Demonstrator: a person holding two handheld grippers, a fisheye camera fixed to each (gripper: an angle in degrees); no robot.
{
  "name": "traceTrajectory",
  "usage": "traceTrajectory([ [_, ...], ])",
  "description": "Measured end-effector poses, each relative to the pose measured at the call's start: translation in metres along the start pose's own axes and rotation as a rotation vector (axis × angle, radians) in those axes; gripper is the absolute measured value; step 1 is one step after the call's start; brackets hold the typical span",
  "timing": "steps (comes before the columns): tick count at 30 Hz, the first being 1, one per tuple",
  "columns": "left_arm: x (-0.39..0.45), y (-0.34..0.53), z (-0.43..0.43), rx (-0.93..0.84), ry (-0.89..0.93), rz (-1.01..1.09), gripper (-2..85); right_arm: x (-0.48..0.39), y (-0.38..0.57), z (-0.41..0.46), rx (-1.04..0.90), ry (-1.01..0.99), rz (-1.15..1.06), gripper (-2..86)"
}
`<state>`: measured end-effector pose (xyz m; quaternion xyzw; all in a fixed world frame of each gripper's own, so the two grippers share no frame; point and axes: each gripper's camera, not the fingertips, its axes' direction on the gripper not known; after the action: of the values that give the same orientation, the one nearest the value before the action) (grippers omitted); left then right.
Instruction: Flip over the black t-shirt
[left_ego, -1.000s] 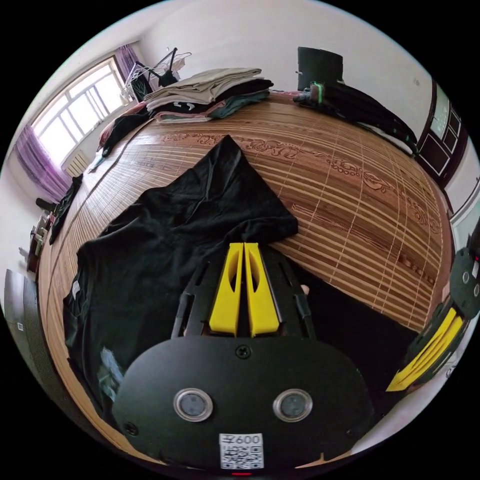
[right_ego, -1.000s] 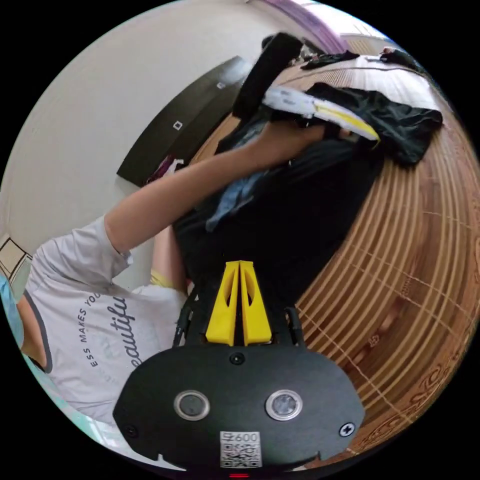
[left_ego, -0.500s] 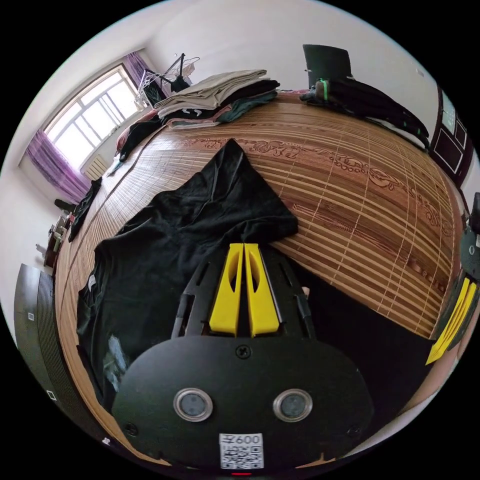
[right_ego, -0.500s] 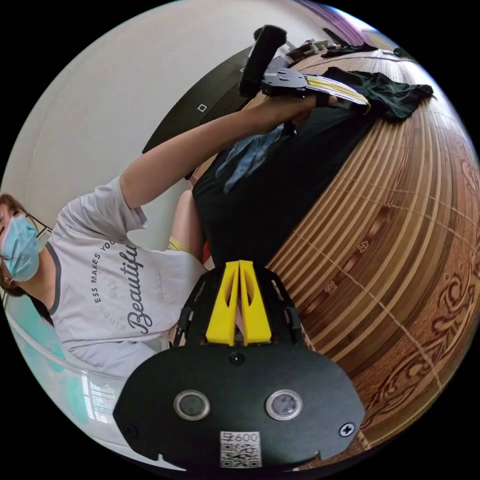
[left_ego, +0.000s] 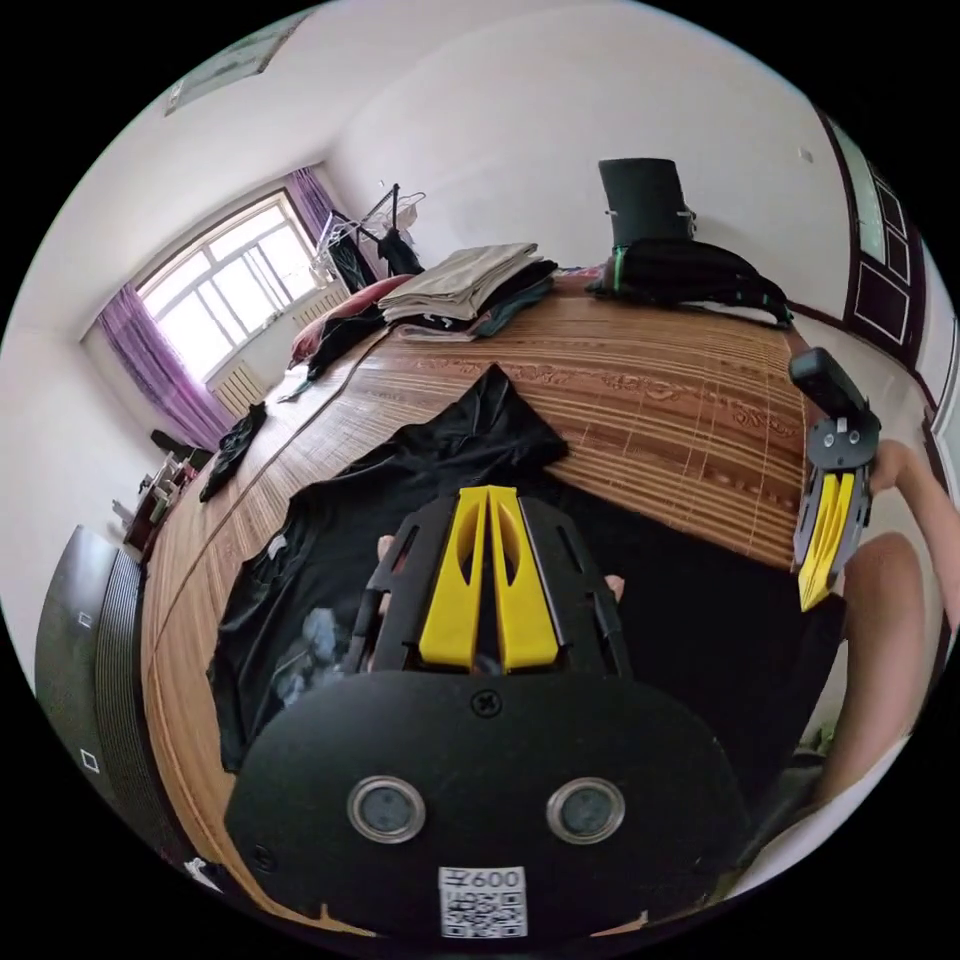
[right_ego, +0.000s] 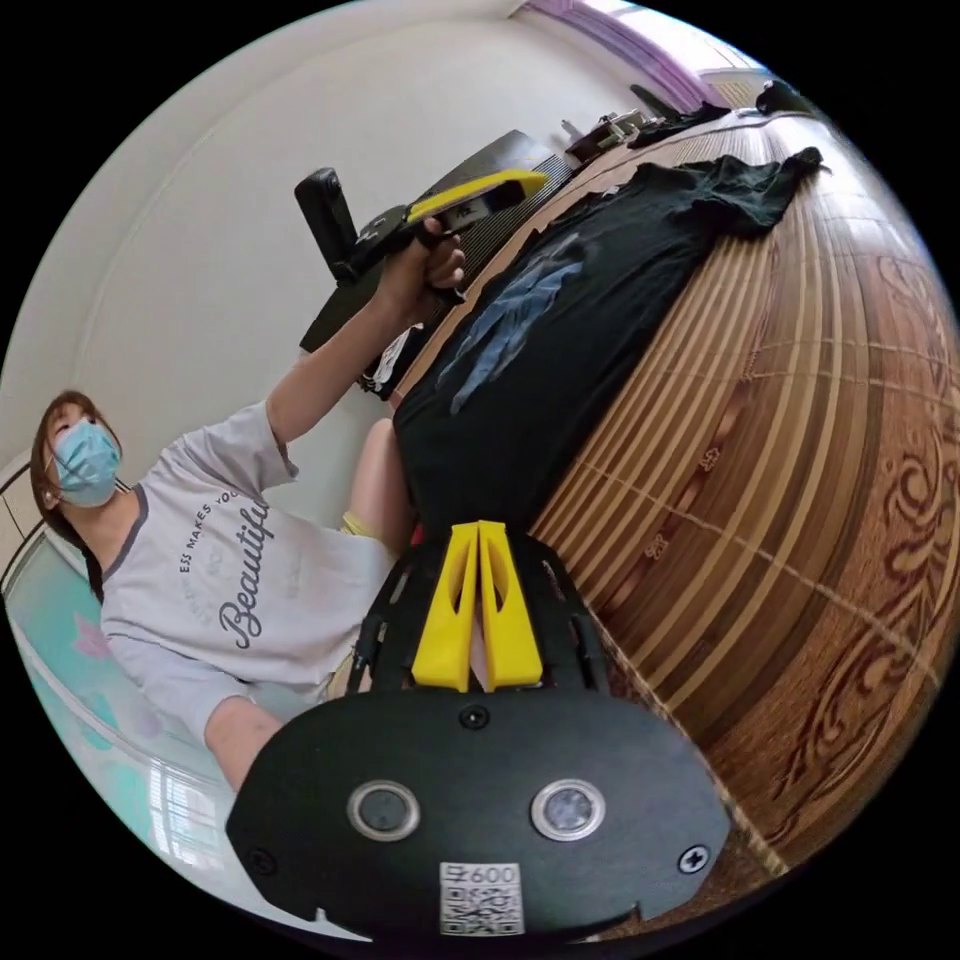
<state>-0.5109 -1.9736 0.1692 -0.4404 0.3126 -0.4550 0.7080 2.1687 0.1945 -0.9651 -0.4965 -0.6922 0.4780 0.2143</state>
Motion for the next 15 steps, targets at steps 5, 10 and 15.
traceTrajectory([
  [5, -0.046, 0.061, -0.102, -0.108, -0.115, 0.017, 0.7, -0.009, 0.030, 0.010, 0.190, 0.174, -0.055, -0.9],
  [10, -0.149, 0.163, -0.209, -0.202, -0.038, -0.262, 0.8, -0.042, 0.042, 0.015, 0.403, 0.482, -0.091, -0.9],
  [15, -0.229, 0.263, -0.336, -0.172, 0.055, -0.618, 1.3, -0.075, -0.015, 0.019, 0.513, 0.452, -0.213, -0.8],
])
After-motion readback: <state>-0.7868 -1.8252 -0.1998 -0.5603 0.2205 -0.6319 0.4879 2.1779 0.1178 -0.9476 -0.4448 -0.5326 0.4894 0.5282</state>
